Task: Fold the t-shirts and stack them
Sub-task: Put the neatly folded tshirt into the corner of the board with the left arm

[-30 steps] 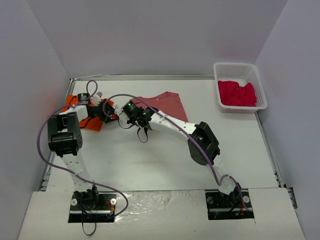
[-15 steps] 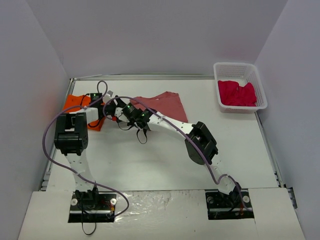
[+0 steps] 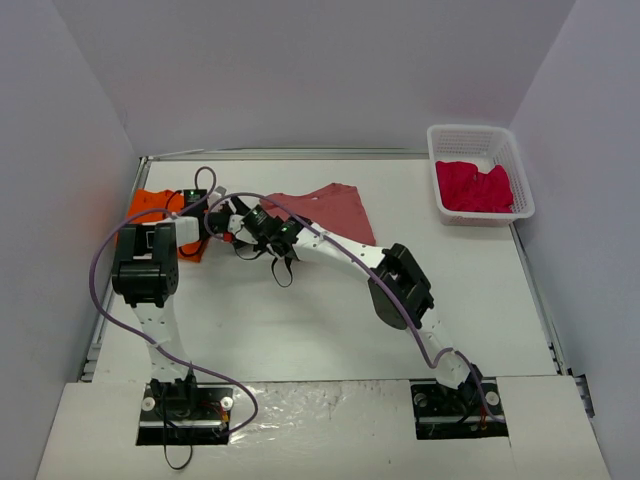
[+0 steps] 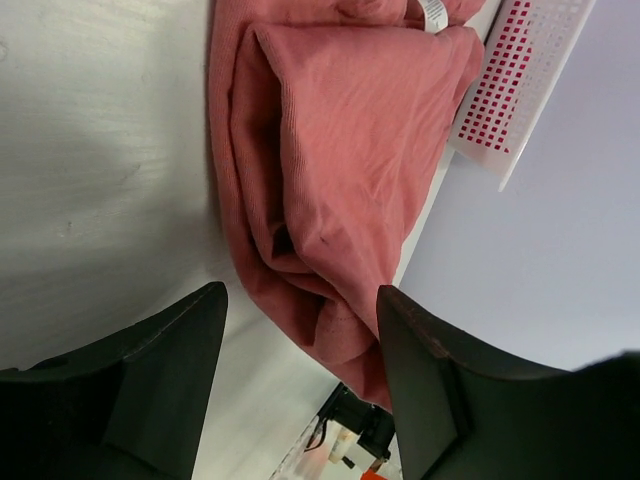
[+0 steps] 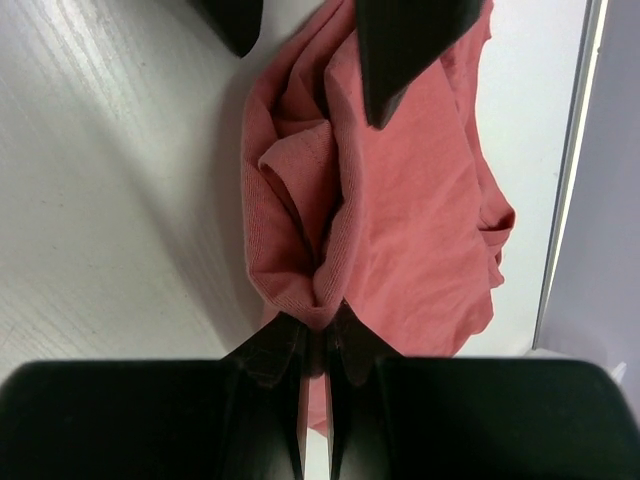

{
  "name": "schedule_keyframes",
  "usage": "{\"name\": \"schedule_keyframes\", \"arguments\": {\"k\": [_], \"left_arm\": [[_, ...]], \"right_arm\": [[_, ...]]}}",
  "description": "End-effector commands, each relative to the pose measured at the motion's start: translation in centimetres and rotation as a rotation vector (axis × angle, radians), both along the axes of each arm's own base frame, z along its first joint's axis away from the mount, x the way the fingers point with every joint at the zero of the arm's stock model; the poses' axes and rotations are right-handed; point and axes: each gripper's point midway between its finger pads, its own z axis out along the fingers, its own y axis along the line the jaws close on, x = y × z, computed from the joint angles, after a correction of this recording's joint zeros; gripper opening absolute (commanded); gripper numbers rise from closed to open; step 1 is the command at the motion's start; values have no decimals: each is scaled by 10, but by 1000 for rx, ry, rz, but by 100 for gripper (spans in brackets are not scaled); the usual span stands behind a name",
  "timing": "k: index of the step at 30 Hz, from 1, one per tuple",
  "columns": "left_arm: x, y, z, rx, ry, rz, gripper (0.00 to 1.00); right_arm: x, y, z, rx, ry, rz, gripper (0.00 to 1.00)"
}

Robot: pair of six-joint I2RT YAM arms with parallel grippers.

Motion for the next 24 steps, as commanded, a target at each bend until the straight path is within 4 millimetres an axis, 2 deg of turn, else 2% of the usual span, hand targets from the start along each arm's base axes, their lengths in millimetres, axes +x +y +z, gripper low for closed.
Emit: {"name": "schedule_keyframes", "arguments": {"k": [1, 10, 19, 24], "left_arm": [[-3, -11, 4, 23, -12, -25, 60], [-4, -14, -8, 57, 15, -27, 60], [-2, -12, -20, 78, 50, -12, 60], [2, -12, -21, 73, 53, -15, 60]], "right_arm": [[3, 5, 21, 10, -39, -12, 0], [2, 13, 34, 21, -60, -5, 0], [-7, 19, 32, 10, -51, 16, 0], [-15, 24, 29, -1, -48, 34, 0]]}}
